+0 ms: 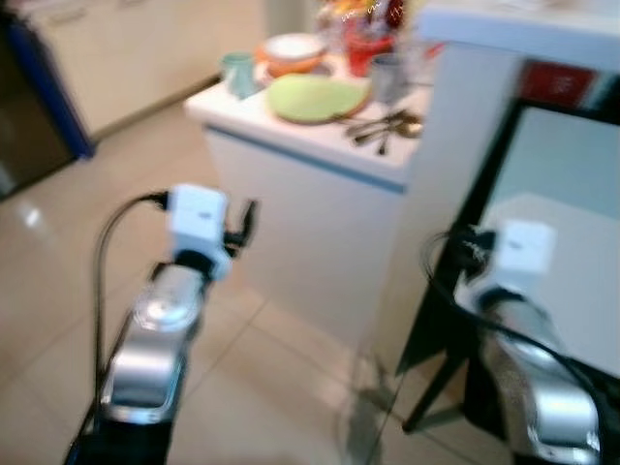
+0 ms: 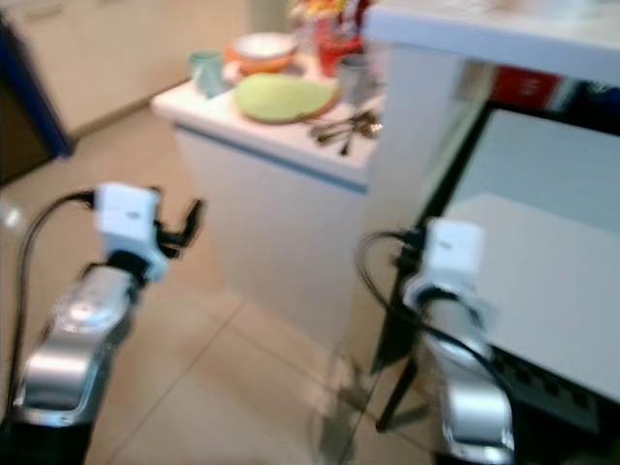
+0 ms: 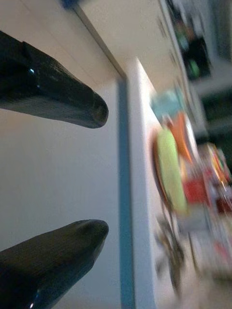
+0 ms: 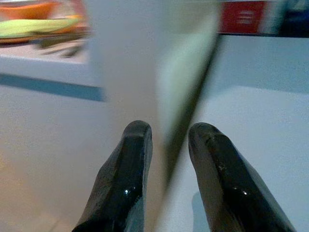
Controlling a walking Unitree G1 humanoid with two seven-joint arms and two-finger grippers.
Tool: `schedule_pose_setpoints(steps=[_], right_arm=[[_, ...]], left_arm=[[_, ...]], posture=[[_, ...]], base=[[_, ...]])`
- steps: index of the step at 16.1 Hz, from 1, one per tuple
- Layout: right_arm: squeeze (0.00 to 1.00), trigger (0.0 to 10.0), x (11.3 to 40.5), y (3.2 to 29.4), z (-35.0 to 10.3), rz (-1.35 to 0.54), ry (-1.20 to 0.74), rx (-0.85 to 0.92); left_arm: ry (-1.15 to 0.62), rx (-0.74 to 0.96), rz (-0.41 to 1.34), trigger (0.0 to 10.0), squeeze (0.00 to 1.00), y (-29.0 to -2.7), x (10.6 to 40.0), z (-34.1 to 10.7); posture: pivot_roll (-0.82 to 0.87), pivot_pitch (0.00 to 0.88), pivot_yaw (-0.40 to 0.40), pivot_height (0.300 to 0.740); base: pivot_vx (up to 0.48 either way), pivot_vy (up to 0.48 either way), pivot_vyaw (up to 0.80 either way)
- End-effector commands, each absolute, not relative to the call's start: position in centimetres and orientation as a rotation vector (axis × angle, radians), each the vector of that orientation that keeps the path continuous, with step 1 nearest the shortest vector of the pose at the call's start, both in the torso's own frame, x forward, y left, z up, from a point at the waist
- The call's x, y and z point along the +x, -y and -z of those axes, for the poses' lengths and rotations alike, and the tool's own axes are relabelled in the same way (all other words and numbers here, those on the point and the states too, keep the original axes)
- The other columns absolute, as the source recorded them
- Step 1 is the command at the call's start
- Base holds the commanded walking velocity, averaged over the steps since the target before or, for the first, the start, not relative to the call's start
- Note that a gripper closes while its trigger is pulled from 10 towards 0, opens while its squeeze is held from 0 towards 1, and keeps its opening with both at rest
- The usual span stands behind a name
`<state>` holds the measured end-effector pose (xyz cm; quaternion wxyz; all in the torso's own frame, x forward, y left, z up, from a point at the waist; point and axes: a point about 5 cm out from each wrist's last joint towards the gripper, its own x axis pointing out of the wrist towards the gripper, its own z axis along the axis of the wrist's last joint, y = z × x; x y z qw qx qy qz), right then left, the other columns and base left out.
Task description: Setting the table
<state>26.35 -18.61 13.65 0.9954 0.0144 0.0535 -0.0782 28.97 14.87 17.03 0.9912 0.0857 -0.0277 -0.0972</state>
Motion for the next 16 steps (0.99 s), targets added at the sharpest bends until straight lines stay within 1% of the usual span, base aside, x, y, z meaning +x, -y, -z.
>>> schedule_pose_setpoints(steps=[1,10,16], right_arm=[[0.00,10.0,26.3,17.8,-14.5,0.137,-0.078,0.042],[0.00,10.0,26.7,16.9,-14.7,0.091,-0.097,0.033],[0.00,10.0,27.3,16.6,-15.0,0.060,-0.094,0.020]], left_arm=[[0.055,0.186,0.183,10.0,0.00,-15.5,29.2,-17.1],[0.052,0.178,0.127,10.0,0.00,-16.4,28.9,-16.7],[0.060,0.172,0.106,10.0,0.00,-16.5,28.9,-16.8]], posture=[[0.01,0.000,0.059,0.740],[0.01,0.000,-0.002,0.740],[0.02,0.001,-0.018,0.740]], base=[[0.000,0.454,-0.80],[0.000,0.480,-0.80],[0.000,0.480,-0.80]])
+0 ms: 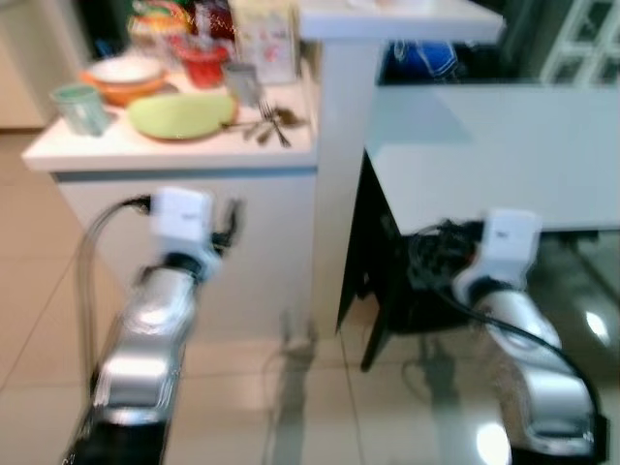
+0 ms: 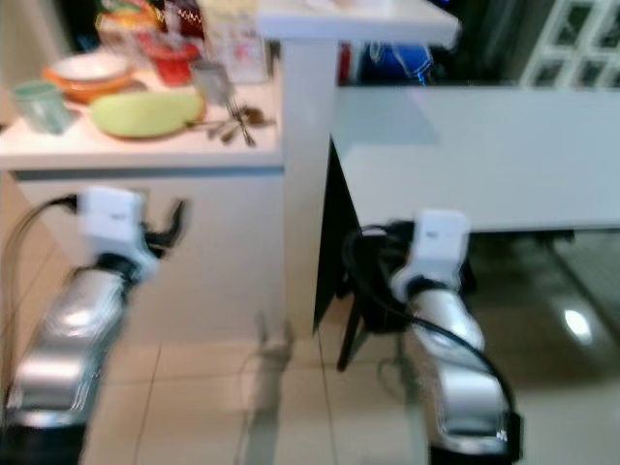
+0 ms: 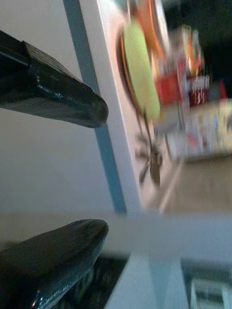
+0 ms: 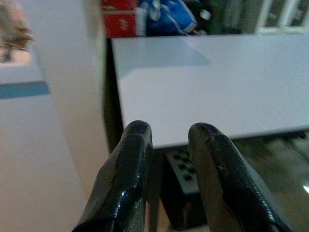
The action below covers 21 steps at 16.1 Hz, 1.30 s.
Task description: Setting the table
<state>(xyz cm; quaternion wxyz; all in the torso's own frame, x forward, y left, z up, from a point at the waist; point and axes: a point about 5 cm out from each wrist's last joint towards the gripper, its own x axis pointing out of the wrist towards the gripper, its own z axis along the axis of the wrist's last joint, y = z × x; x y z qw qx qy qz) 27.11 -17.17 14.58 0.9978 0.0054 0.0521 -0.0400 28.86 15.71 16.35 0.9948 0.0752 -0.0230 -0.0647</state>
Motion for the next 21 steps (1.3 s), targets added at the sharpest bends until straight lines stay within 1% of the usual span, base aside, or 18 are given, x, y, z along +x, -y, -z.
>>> schedule_pose_setpoints(steps=[1,5,13,14,16,18,20,21], right_arm=[[0.00,10.0,27.4,16.4,-15.0,0.047,-0.092,0.019],[0.00,10.0,27.7,15.9,-15.1,0.020,-0.086,0.000],[0.00,10.0,28.0,15.7,-15.3,0.009,-0.075,-0.008],[0.00,10.0,28.0,15.6,-15.3,0.008,-0.071,-0.007],[0.00,10.0,28.3,15.4,-15.6,-0.004,-0.051,-0.003],[0.00,10.0,28.6,14.8,-16.1,-0.027,-0.031,-0.104],[0.00,10.0,28.8,14.5,-16.7,-0.033,-0.008,-0.092],[0.00,10.0,28.9,14.4,-16.9,-0.035,0.006,-0.099]], left_arm=[[0.062,0.172,0.103,10.0,0.00,-16.5,28.9,-16.9],[0.070,0.173,0.096,10.0,0.00,-16.5,28.8,-16.9],[0.084,0.175,0.090,10.0,0.00,-16.7,28.8,-17.2],[0.112,0.176,0.093,10.0,0.00,-16.6,28.7,-17.6],[0.172,0.233,0.047,10.0,0.00,-16.8,28.8,-18.6],[0.172,0.203,0.027,10.0,0.00,-17.2,28.9,-18.7],[0.160,0.159,0.024,10.0,0.00,-17.3,28.9,-18.6],[0.184,0.187,0.007,10.0,0.00,-17.3,29.0,-19.0]], posture=[[0.02,0.003,-0.018,0.740],[0.02,0.006,-0.021,0.740],[0.03,0.000,-0.019,0.740],[0.03,0.000,-0.020,0.740],[0.04,0.000,-0.023,0.740],[0.04,0.000,-0.022,0.740],[0.04,0.000,-0.021,0.740],[0.04,0.000,-0.022,0.740]], base=[[0.000,0.480,-0.80],[0.000,0.480,-0.80],[0.000,0.480,-0.80],[0.000,0.000,-0.80],[0.000,-0.454,-0.77],[0.000,-0.480,0.00],[0.000,0.000,0.00],[0.000,0.000,0.00]])
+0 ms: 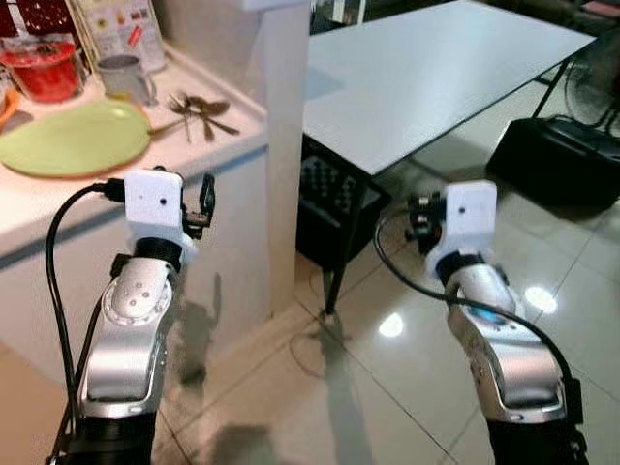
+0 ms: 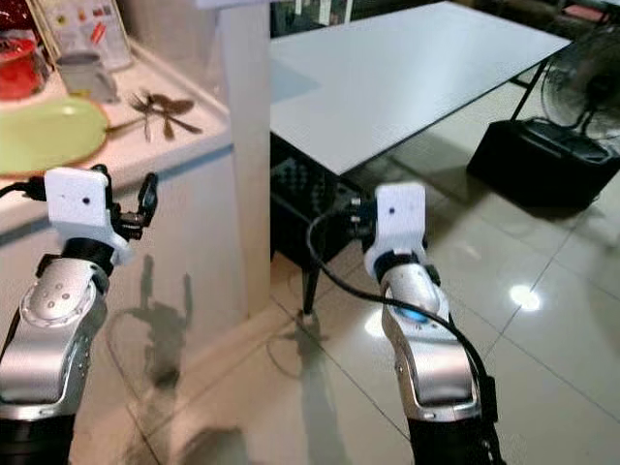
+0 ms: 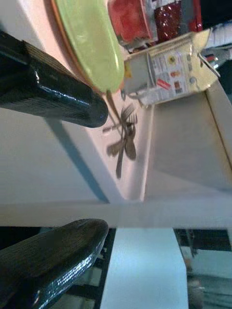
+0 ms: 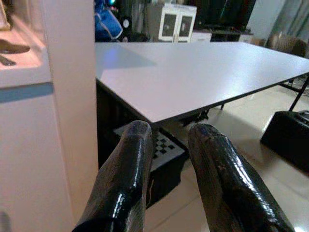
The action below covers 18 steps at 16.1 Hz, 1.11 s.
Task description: Setting the table
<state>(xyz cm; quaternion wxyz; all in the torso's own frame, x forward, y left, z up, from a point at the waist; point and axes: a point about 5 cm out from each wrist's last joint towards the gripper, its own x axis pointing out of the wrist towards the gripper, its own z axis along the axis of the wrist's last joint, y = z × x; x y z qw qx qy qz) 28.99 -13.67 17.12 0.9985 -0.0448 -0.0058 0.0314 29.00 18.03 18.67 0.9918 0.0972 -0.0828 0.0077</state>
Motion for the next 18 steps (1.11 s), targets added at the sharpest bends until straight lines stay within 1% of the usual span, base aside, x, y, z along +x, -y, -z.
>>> schedule_pose_setpoints(steps=[1,2,4,6,12,15,18], right_arm=[[0.00,10.0,29.0,14.3,-17.1,-0.039,0.014,-0.111],[0.00,10.0,29.1,14.2,-17.3,-0.044,0.021,-0.127],[0.00,10.0,29.2,13.8,-17.5,-0.075,0.031,-0.146],[0.00,10.0,29.4,13.2,-17.7,-0.112,0.041,-0.153],[0.00,10.0,29.4,13.4,-17.7,-0.104,0.042,-0.148],[0.00,10.0,29.3,13.9,-17.5,-0.081,0.034,-0.098],[0.00,10.0,29.2,13.9,-17.5,-0.114,0.038,-0.108]], left_arm=[[0.212,0.217,-0.001,10.0,0.00,-17.3,29.1,-19.4],[0.233,0.216,0.006,10.0,0.00,-17.2,29.2,-19.7],[0.250,0.220,0.042,10.0,0.00,-16.8,29.2,-20.2],[0.267,0.224,0.059,10.0,0.00,-16.4,29.3,-20.6],[0.255,0.226,0.075,10.0,0.00,-16.5,29.2,-20.3],[0.239,0.223,0.091,10.0,0.00,-16.3,29.1,-19.9],[0.224,0.216,0.111,10.0,0.00,-16.1,29.0,-19.7]], posture=[[0.04,0.000,-0.020,0.740],[0.04,0.000,-0.020,0.740],[0.04,0.000,-0.017,0.740],[0.04,0.000,-0.018,0.740],[0.04,0.000,-0.017,0.740],[0.04,0.000,-0.017,0.740],[0.04,0.000,-0.017,0.740]], base=[[0.000,0.000,0.00],[0.000,0.000,0.00],[0.000,0.000,0.64],[0.309,0.000,0.80],[0.393,0.000,0.80],[0.396,0.000,0.00],[0.396,0.000,0.00]])
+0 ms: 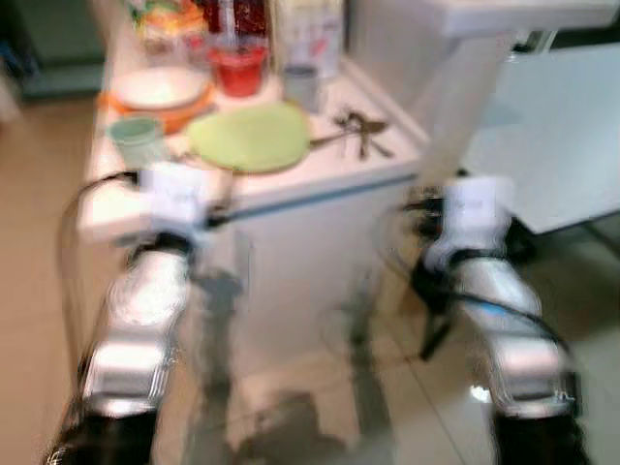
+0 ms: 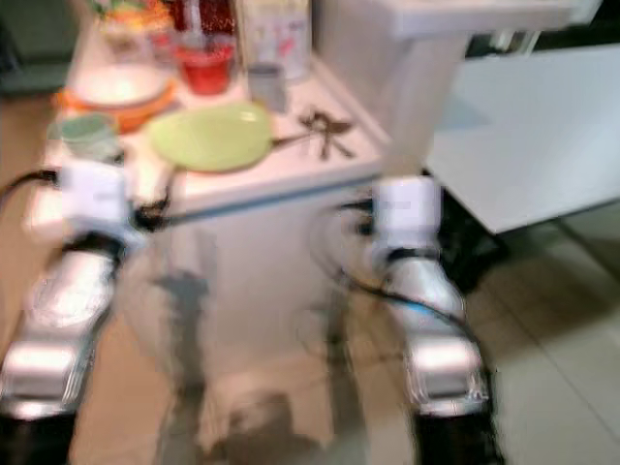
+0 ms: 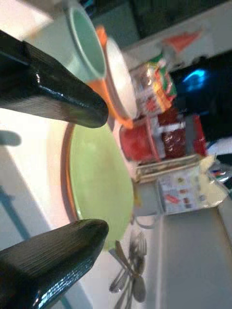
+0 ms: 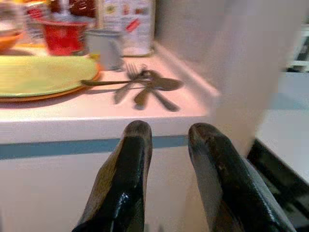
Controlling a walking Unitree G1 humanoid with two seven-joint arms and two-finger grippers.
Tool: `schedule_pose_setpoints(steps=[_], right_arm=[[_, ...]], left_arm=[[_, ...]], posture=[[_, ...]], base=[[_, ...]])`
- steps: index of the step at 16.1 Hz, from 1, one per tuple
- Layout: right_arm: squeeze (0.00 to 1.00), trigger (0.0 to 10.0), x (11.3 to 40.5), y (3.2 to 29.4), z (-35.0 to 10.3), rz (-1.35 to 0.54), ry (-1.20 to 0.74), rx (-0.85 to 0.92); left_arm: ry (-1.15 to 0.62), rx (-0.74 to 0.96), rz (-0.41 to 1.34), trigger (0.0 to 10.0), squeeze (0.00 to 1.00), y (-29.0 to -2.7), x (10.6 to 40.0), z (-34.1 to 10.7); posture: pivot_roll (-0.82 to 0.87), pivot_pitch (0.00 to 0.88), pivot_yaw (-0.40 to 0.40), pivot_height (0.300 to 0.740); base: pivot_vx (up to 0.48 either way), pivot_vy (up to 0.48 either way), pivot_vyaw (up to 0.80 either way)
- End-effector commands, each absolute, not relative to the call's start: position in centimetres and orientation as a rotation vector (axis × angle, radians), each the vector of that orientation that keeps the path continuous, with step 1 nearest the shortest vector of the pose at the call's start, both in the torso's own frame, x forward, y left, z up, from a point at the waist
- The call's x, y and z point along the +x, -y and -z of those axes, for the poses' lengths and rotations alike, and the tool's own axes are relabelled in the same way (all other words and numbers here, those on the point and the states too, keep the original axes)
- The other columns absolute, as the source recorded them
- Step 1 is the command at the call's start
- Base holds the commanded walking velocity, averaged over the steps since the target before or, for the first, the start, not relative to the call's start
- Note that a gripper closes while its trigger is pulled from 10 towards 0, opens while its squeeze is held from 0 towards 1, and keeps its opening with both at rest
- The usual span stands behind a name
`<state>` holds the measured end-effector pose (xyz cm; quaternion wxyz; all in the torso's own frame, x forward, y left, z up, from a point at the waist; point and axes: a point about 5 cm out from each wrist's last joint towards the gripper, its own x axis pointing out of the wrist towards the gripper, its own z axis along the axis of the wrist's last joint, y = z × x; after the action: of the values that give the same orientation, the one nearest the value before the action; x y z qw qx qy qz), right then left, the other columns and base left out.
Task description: Setting the table
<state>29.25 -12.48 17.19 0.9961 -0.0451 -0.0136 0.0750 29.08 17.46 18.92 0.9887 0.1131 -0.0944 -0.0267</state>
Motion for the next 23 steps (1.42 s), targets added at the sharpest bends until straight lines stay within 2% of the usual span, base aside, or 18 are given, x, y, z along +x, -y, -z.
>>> schedule_pose_setpoints(steps=[1,8,12,14,15,16,21,23], right_arm=[[0.00,10.0,29.1,13.8,-17.4,-0.127,0.037,-0.104],[0.00,10.0,28.5,14.4,-17.1,-0.113,0.010,-0.016],[0.00,10.0,28.0,14.0,-17.5,-0.197,0.033,-0.005],[0.00,10.0,27.5,13.6,-17.9,-0.282,0.053,0.026],[0.00,10.0,27.2,13.5,-18.1,-0.345,0.062,0.033],[0.00,10.0,26.8,13.8,-18.1,-0.402,0.061,0.024],[0.00,10.0,25.3,15.0,-17.7,-0.554,0.004,0.001],[0.00,10.0,24.7,15.2,-17.7,-0.612,-0.009,-0.002]], left_arm=[[0.222,0.216,0.114,10.0,0.00,-16.1,29.0,-19.6],[0.214,0.184,0.216,10.0,0.00,-14.8,28.6,-19.3],[0.181,0.174,0.265,10.0,0.00,-14.4,28.4,-18.9],[0.130,0.154,0.314,10.0,0.00,-14.1,28.2,-18.4],[0.131,0.171,0.337,10.0,0.70,-14.0,28.2,-18.5],[0.147,0.129,0.389,10.0,1.00,-13.8,28.0,-18.8],[0.104,0.184,0.564,10.0,1.00,-12.9,28.4,-19.2],[0.077,0.278,0.511,10.0,1.00,-13.4,29.5,-19.1]], posture=[[0.04,0.000,-0.018,0.740],[0.03,0.000,-0.020,0.740],[0.03,0.000,-0.018,0.740],[0.03,0.000,-0.018,0.740],[0.03,0.000,-0.017,0.740],[0.03,0.000,-0.015,0.740],[0.02,0.000,-0.017,0.740],[0.02,0.000,-0.020,0.740]], base=[[0.398,0.000,0.00],[0.400,0.000,0.00],[0.368,0.000,0.00],[0.000,0.000,0.00],[0.000,0.000,0.00],[0.000,0.000,0.00],[0.000,0.000,0.00],[0.000,0.000,0.00]])
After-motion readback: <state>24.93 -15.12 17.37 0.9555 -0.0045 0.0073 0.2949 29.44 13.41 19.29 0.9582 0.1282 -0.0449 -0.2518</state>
